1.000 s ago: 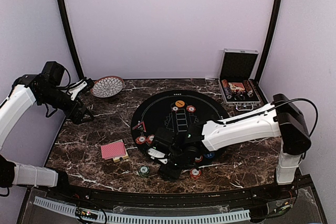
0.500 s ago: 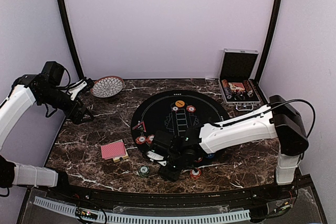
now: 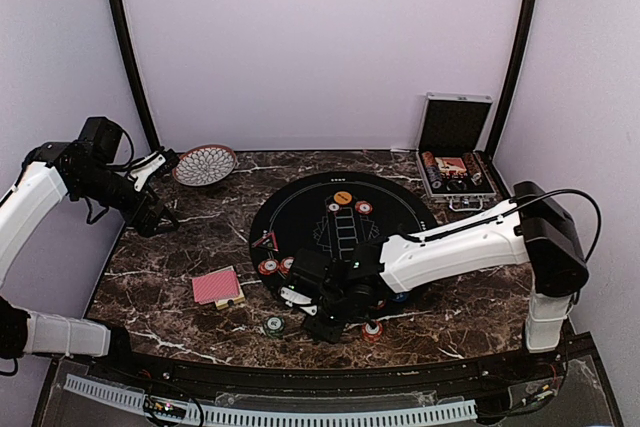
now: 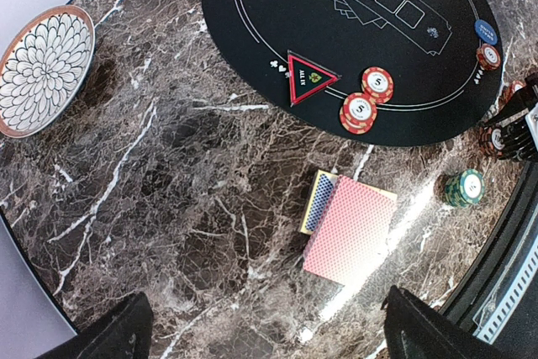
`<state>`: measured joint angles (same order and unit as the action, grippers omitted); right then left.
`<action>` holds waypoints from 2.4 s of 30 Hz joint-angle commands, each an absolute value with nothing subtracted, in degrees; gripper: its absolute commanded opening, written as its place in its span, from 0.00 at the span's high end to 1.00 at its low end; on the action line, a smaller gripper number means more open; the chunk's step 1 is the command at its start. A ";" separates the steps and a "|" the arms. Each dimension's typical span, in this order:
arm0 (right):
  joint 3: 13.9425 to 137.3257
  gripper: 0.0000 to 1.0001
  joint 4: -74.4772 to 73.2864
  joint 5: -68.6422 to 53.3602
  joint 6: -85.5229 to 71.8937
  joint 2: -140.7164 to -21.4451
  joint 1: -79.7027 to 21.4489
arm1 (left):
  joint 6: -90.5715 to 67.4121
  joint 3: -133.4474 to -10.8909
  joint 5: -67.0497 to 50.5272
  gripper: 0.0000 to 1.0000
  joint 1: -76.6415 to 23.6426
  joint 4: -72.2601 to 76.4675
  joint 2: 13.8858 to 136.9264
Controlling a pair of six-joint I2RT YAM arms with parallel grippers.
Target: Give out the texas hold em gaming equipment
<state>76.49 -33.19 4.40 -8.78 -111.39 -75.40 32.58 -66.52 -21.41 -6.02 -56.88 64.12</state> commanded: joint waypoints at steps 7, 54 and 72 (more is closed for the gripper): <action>78.43 0.76 -33.75 6.65 -8.88 -107.33 -76.18 | 32.54 -67.15 -21.60 0.01 -6.15 -57.83 63.28; 93.73 0.45 -27.99 5.38 -8.72 -125.59 -65.18 | 31.86 -66.28 -22.08 0.01 -6.23 -57.58 63.28; 90.03 0.41 -35.43 6.74 -7.85 -111.77 -70.13 | 31.78 -66.36 -21.62 0.01 -6.15 -58.09 62.67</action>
